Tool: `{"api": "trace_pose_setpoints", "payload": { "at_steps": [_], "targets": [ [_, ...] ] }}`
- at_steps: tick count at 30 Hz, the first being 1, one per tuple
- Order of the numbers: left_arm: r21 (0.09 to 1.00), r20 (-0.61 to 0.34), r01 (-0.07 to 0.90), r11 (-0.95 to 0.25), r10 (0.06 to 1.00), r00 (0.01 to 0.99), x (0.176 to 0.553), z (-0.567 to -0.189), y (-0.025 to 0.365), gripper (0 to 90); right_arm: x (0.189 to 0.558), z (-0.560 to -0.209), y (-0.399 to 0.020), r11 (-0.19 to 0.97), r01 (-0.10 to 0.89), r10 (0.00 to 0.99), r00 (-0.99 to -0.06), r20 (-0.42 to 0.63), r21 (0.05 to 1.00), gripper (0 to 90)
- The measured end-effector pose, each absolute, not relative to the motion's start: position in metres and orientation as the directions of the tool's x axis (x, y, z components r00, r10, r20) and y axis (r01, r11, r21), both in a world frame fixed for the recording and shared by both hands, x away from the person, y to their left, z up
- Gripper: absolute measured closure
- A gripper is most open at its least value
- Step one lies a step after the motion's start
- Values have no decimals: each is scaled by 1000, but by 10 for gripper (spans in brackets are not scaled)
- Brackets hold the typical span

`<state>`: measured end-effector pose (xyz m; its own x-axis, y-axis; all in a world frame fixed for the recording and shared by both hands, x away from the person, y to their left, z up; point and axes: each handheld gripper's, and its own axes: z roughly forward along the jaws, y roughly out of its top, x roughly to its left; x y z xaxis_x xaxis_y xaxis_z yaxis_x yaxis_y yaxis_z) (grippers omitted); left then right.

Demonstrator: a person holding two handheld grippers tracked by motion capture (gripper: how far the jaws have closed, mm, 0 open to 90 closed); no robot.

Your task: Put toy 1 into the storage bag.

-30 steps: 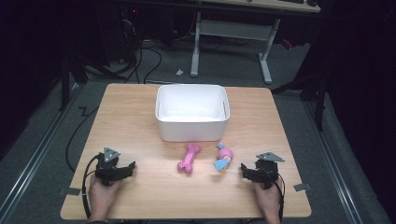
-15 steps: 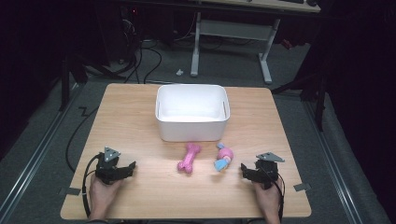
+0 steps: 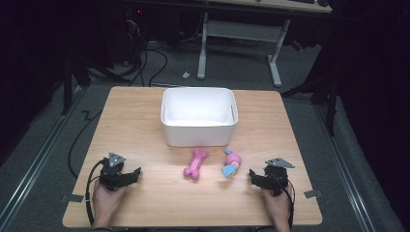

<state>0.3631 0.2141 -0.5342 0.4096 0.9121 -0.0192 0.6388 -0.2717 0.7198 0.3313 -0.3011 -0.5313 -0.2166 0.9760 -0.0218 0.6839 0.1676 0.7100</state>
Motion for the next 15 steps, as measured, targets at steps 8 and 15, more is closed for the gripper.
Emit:
{"api": "trace_pose_setpoints", "payload": {
  "at_steps": [8, 15],
  "targets": [
    [725, -41, 640, -256, 911, 410, 358, -531, 217, 249, 331, -531, -301, 168, 684, 976, -217, -22, 710, 185],
    [731, -48, 632, -257, 905, 424, 353, -526, 215, 262, 331, -531, -301, 168, 683, 976, -217, -22, 710, 186]
  ]
}}
